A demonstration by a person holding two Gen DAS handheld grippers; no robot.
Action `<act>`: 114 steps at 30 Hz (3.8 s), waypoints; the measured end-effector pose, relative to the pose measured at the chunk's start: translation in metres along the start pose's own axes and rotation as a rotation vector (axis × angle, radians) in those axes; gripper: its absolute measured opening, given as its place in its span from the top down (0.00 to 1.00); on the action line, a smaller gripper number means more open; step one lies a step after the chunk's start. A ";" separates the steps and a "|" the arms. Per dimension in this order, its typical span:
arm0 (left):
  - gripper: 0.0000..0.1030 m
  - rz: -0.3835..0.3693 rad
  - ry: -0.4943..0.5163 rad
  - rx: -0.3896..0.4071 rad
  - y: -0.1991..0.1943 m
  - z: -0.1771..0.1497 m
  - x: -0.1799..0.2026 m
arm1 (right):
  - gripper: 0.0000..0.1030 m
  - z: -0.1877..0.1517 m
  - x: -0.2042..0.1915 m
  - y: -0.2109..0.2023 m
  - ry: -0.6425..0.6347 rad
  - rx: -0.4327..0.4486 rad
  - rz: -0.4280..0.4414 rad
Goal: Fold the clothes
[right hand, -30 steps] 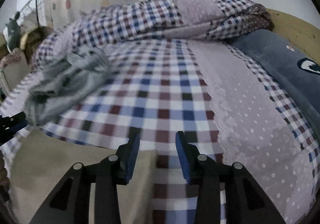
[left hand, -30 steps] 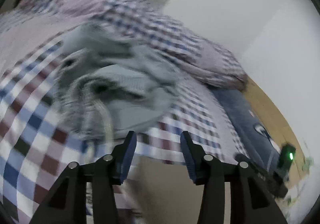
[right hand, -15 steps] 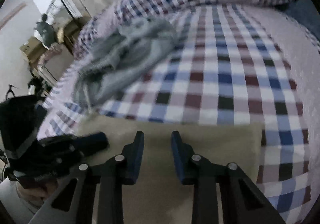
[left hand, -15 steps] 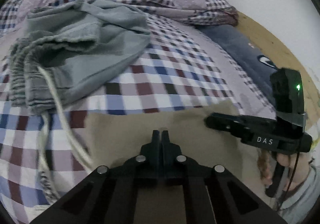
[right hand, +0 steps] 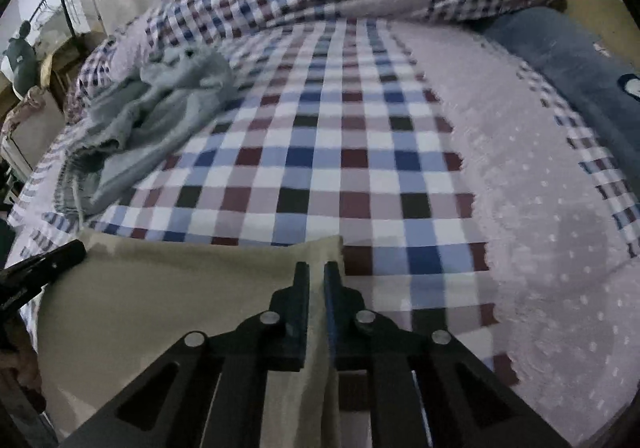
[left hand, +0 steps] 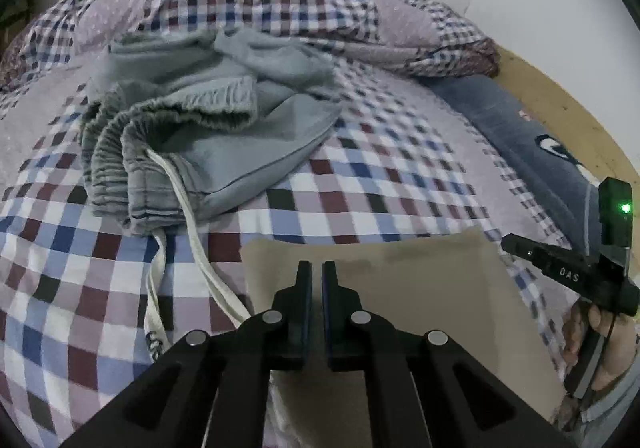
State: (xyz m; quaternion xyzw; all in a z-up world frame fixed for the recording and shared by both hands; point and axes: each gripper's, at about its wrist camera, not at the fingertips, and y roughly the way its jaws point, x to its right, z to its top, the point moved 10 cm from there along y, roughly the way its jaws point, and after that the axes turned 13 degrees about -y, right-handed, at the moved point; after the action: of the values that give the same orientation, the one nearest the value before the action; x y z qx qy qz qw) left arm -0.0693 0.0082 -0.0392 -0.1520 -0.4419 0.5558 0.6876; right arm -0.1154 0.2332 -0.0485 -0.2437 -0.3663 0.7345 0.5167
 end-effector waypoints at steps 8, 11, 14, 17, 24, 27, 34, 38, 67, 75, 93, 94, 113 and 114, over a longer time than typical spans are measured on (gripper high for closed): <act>0.98 -0.138 0.081 -0.047 -0.037 -0.050 0.043 | 0.92 -0.015 -0.051 -0.055 -0.009 0.091 0.172; 0.98 -0.141 0.149 -0.083 -0.036 -0.074 0.060 | 0.92 -0.030 -0.082 -0.063 -0.032 0.084 0.240; 0.98 -0.077 0.186 -0.125 -0.023 -0.095 0.058 | 0.92 -0.052 -0.112 -0.062 -0.074 0.050 0.273; 0.98 -0.054 0.170 -0.111 -0.023 -0.098 0.049 | 0.92 -0.072 -0.121 -0.053 -0.096 0.006 0.272; 0.98 0.036 0.058 0.017 -0.064 -0.084 0.009 | 0.98 -0.100 -0.071 -0.062 0.025 -0.017 0.169; 0.98 -0.007 0.036 0.016 -0.078 -0.093 0.007 | 0.93 -0.109 -0.063 -0.083 0.024 0.012 0.123; 0.98 -0.139 0.179 -0.070 -0.091 -0.154 0.062 | 0.92 -0.126 -0.096 -0.130 -0.026 0.092 0.173; 0.98 -0.122 0.266 -0.157 -0.078 -0.198 0.078 | 0.92 -0.148 -0.137 -0.130 -0.080 0.054 0.245; 0.44 -0.255 -0.305 0.032 -0.150 -0.123 -0.036 | 0.61 -0.209 0.015 -0.171 0.393 0.109 0.048; 0.21 -0.429 -0.340 0.036 -0.125 -0.063 -0.030 | 0.57 -0.193 0.014 -0.157 0.407 0.131 0.078; 0.20 -0.423 -0.267 -0.091 0.002 0.017 -0.034 | 0.43 -0.136 0.005 -0.106 0.326 0.098 0.140; 0.20 -0.417 -0.263 -0.097 0.006 0.018 -0.035 | 0.43 -0.133 0.005 -0.104 0.324 0.100 0.142; 0.15 -0.427 -0.215 -0.282 0.051 -0.005 -0.014 | 0.07 -0.087 0.011 -0.071 0.407 0.126 0.304; 0.15 -0.428 -0.218 -0.287 0.052 -0.004 -0.014 | 0.07 -0.083 0.013 -0.069 0.409 0.128 0.326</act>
State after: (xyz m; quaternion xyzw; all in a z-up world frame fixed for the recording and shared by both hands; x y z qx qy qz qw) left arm -0.0986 0.0140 -0.0837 -0.0903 -0.6094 0.3428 0.7093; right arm -0.0190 0.2824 -0.0444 -0.4097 -0.1632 0.7651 0.4692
